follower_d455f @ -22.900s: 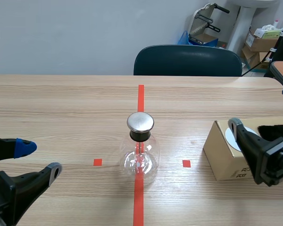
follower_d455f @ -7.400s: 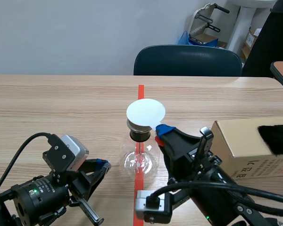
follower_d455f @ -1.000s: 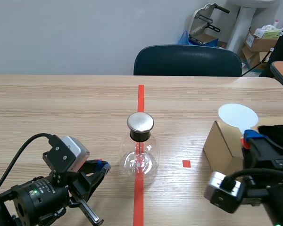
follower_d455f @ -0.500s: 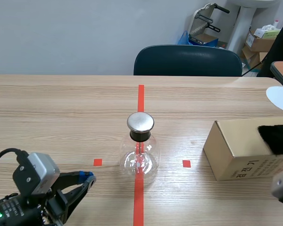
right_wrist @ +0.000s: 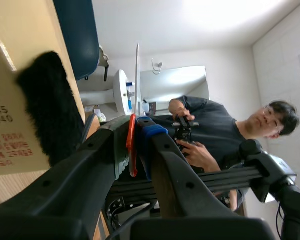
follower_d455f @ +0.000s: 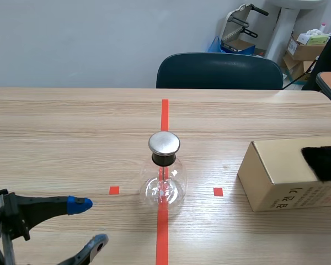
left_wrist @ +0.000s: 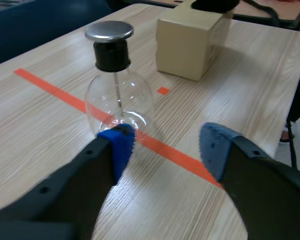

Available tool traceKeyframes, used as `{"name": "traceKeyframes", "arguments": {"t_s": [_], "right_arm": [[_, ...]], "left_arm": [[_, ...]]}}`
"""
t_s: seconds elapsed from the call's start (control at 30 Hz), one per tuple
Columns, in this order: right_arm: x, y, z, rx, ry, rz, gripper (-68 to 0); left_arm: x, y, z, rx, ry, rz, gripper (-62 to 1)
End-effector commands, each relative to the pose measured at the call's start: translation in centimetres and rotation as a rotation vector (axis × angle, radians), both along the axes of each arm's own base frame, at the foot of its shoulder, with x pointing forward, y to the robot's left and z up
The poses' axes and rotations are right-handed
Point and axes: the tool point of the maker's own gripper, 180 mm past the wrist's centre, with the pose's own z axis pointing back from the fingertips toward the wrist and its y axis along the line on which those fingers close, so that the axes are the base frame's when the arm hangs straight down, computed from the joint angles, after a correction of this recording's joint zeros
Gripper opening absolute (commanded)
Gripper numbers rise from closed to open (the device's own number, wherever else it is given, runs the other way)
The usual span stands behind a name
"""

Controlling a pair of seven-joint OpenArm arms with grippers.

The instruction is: Do the electroscope experiment

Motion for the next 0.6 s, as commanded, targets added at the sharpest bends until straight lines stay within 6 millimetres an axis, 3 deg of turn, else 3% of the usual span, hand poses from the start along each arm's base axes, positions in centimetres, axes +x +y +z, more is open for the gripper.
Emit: {"name": "traceKeyframes", "arguments": {"t_s": [0.0,0.07,0.3,0.57], "right_arm": [[0.3,-0.5,0.8,-0.038,-0.059,-0.019,-65.6],[0.5,-0.9,0.4,-0.046,-0.051,-0.027,-65.6],[1.5,-2.1,-1.5,-0.104,0.011,-0.078,-65.6],[1.1,-2.3,-4.2,-0.130,0.099,-0.084,-65.6]], "left_arm": [[-0.3,-0.2,0.8,-0.017,-0.009,-0.018,-19.5],[-0.8,-0.2,1.2,-0.009,-0.006,-0.046,-16.9],[-1.9,-0.3,1.6,0.002,0.011,-0.104,-16.8],[-2.8,-0.4,2.1,-0.020,0.024,-0.162,-15.4]]}}
